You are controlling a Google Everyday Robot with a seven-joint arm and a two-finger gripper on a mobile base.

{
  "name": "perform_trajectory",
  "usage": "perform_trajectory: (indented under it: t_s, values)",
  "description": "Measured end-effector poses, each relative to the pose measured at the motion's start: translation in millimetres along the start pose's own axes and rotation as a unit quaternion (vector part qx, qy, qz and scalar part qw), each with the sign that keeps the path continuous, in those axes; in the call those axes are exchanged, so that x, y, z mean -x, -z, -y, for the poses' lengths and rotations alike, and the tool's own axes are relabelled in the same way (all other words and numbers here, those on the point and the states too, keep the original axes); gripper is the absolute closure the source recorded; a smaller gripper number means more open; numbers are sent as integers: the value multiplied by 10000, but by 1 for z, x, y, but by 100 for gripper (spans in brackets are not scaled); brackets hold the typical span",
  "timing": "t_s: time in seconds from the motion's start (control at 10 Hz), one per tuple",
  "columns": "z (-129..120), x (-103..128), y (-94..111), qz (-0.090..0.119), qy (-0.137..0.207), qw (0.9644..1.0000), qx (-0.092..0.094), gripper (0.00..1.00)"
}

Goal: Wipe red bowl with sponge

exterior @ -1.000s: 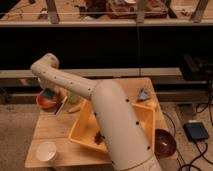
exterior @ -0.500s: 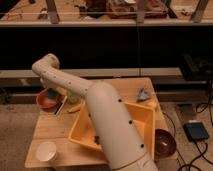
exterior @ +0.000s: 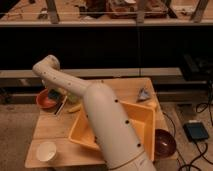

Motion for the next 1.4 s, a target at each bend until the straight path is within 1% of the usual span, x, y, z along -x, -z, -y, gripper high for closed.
perform_trajectory:
  t_s: [0.3,0.4,0.8,1.1,1.3,1.4]
  values:
    - [1,-10,-4,-47,66,9999,102,90]
    - [5,-15,-5,-69,129,9998,132,90]
    - [31,-17,-18,35,372,9992,118,90]
    - [56,-5,-25,147,660,9977,55,90]
    - [67,11,-24,206,904,9957,10,90]
    - [73,24,-22,259,1074,9939,-32,90]
